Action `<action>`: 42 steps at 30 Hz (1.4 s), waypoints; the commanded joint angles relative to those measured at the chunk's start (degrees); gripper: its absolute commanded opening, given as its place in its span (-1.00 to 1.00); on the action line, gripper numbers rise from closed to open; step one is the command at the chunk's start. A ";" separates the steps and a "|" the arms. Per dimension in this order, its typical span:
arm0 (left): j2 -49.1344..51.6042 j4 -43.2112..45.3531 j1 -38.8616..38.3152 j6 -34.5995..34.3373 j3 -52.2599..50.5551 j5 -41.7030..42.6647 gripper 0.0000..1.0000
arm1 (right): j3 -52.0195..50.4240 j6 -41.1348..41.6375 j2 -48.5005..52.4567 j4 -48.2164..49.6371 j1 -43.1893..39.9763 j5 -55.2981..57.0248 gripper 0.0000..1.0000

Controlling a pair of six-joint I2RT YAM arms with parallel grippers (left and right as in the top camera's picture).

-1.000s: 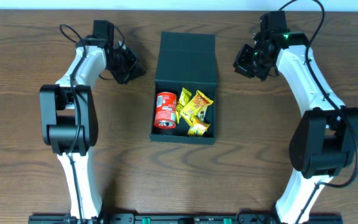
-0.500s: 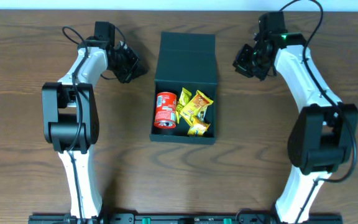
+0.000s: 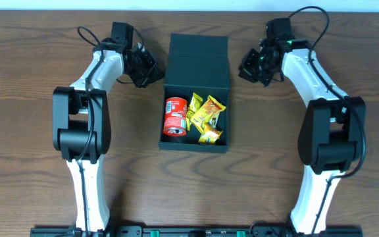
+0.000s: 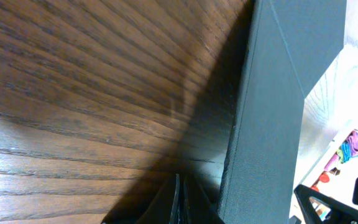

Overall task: Pack container
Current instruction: 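Swing the box lid forward and down with both grippers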

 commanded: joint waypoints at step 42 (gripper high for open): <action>-0.09 4.50 0.00 -4.13 0.68 12.35 -0.88 | 0.96 6.99 1.95 6.75 5.66 -10.19 -0.95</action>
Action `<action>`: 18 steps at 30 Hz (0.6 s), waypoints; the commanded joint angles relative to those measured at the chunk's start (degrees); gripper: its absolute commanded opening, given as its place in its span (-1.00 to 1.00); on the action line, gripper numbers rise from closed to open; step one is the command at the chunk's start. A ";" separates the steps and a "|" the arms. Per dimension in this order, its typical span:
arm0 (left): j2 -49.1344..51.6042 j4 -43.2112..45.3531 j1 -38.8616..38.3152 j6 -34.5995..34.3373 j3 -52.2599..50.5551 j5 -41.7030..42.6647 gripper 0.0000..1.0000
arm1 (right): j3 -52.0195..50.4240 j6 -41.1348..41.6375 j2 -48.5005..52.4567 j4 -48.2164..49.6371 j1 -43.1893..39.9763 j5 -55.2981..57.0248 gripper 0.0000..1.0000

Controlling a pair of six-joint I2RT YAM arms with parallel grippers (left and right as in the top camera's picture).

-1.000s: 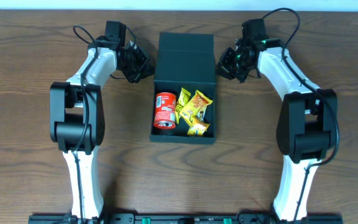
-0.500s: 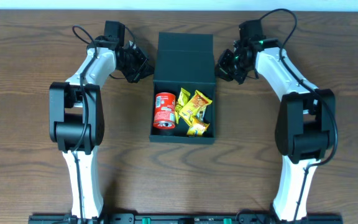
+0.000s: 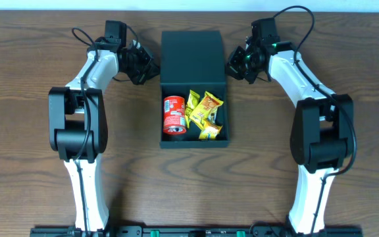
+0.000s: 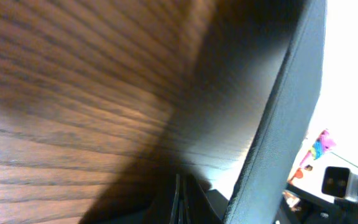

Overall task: Pack container
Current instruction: 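Swing the box lid forward and down with both grippers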

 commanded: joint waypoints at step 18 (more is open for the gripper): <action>-0.79 5.77 -1.33 -1.95 0.83 14.99 -0.88 | 1.01 3.34 0.55 4.72 -0.48 -15.56 -0.97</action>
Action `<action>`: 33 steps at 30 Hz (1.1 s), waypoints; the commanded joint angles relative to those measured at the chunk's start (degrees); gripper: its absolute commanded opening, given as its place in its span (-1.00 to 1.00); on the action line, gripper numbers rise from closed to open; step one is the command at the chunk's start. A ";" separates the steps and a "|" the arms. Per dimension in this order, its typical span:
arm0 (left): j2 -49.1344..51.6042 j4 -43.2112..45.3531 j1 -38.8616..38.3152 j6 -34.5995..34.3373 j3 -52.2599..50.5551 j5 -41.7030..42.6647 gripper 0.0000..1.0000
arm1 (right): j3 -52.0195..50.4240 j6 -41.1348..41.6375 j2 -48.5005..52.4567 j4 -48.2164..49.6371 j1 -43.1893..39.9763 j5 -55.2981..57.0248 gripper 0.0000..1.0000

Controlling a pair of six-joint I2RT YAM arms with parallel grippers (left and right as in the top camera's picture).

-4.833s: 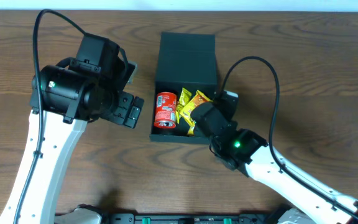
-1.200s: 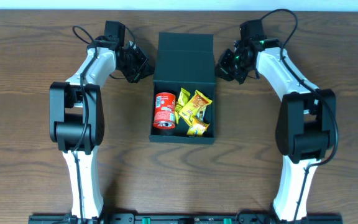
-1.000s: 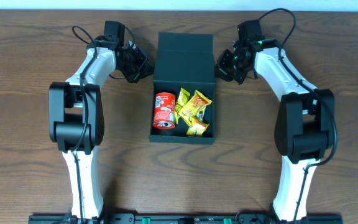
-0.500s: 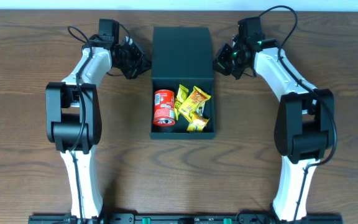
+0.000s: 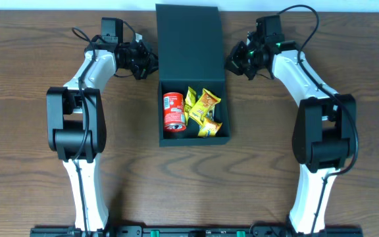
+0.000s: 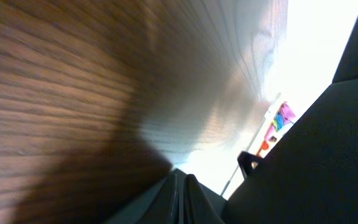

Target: Pack container

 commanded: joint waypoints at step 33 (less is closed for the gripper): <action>-1.31 1.46 -0.61 9.22 3.82 27.23 -0.88 | 1.01 -5.20 0.55 -2.80 -6.29 -27.56 -0.97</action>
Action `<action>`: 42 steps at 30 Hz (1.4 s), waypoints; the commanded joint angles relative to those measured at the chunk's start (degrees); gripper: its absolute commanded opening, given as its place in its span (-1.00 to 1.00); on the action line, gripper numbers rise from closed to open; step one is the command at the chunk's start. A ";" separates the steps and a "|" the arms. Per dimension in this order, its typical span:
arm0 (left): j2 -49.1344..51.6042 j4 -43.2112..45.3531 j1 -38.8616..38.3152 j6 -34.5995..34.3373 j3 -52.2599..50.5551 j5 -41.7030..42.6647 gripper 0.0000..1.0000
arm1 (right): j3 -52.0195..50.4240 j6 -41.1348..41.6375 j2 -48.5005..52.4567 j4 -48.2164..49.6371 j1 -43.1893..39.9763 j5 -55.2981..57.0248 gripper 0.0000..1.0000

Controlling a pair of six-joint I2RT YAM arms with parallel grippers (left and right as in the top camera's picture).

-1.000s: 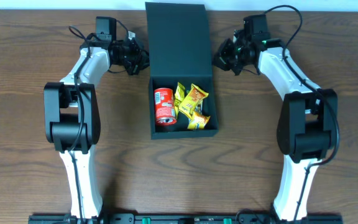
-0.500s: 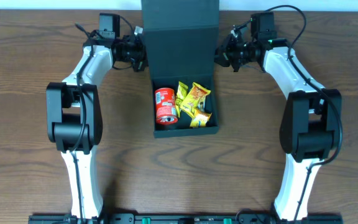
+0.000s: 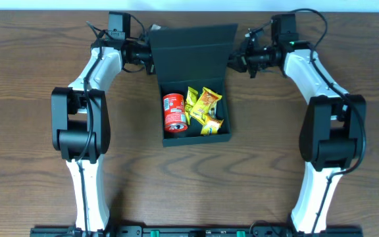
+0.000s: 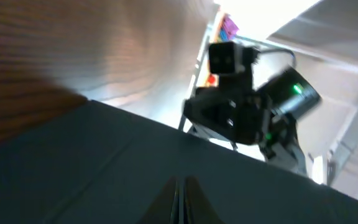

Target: Pack container

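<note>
The dark box (image 3: pixel 196 141) sits mid-table, holding a red can (image 3: pixel 174 113) and yellow snack packets (image 3: pixel 206 109). Its hinged lid (image 3: pixel 191 49) stands raised behind the opening. My left gripper (image 3: pixel 149 54) is at the lid's left edge, and my right gripper (image 3: pixel 237 60) is at its right edge. In the left wrist view, the shut left gripper (image 4: pixel 183 186) lies against the dark lid (image 4: pixel 104 174). Beyond the lid's edge, the right arm's wrist (image 4: pixel 241 112) shows blurred. The right fingers look pressed together into one narrow tip.
Brown wooden table (image 3: pixel 38 164) all round the box. The table's far edge (image 3: pixel 45 9) runs just behind both wrists. Both arms' bases stand at the near edge, left and right of the box.
The lid lay nearly flat behind the box and now stands tilted up over its back. Both grippers have moved inward and further back along its side edges.
At first the lid lay open behind the box, with both shut grippers low beside its edges. Then the lid lay flatter and further back, with the grippers close against its sides. Now it stands up with a gripper at each side.
</note>
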 commanded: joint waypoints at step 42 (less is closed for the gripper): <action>-46.93 -57.18 3.48 44.46 -2.60 -61.02 -0.88 | 0.66 -40.63 -31.67 -44.52 3.67 51.21 -0.97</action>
